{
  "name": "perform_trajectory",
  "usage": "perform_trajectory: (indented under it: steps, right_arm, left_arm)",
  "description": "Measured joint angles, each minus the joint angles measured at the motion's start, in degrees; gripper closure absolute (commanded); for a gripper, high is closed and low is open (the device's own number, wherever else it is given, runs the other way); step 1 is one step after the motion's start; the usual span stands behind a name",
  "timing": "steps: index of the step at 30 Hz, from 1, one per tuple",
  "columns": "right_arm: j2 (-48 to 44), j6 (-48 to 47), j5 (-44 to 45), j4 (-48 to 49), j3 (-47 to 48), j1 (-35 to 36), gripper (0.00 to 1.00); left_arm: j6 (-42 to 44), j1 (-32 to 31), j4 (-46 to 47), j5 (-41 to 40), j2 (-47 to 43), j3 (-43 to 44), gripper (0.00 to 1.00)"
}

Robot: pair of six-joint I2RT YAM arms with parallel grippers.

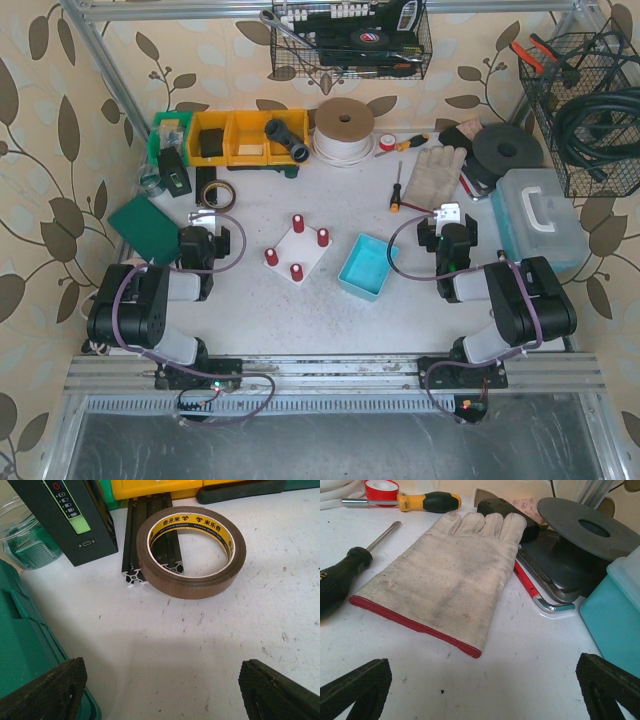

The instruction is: Install the large spring

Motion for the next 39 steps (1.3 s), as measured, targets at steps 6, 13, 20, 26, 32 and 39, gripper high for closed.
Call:
perform_trajectory:
  steps: [6,13,20,26,32,39]
  right_arm:
    - [0.0,0.02,-0.02,-0.15,0.07,0.0,0.0]
    - [0.0,0.02,-0.02,-0.15,0.11,0.0,0.0]
    - [0.0,0.02,-0.02,-0.15,0.11,0.0,0.0]
    - [0.0,0.02,-0.04,-0.15,0.11,0.0,0.0]
    - [0.0,0.02,-0.04,-0.15,0.11,0.0,0.0]
    - [0.0,0.04,-0.04,-0.15,0.11,0.0,0.0]
  left_arm:
    - [-0.04,0.0,-0.35,0.02,0.0,0.2,0.14]
    - [-0.13,0.0,-0.46,0.02,0.0,0.31,0.14]
    - [-0.15,0.0,-0.48,0.02,0.0,0.33,0.14]
    - [-0.15,0.0,-0.48,0.02,0.0,0.33,0.14]
    - [-0.15,0.0,-0.87,0.0,0.0,0.33,0.14]
    - [-0.13,-0.02,-0.87,-0.04,0.0,0.33,0.14]
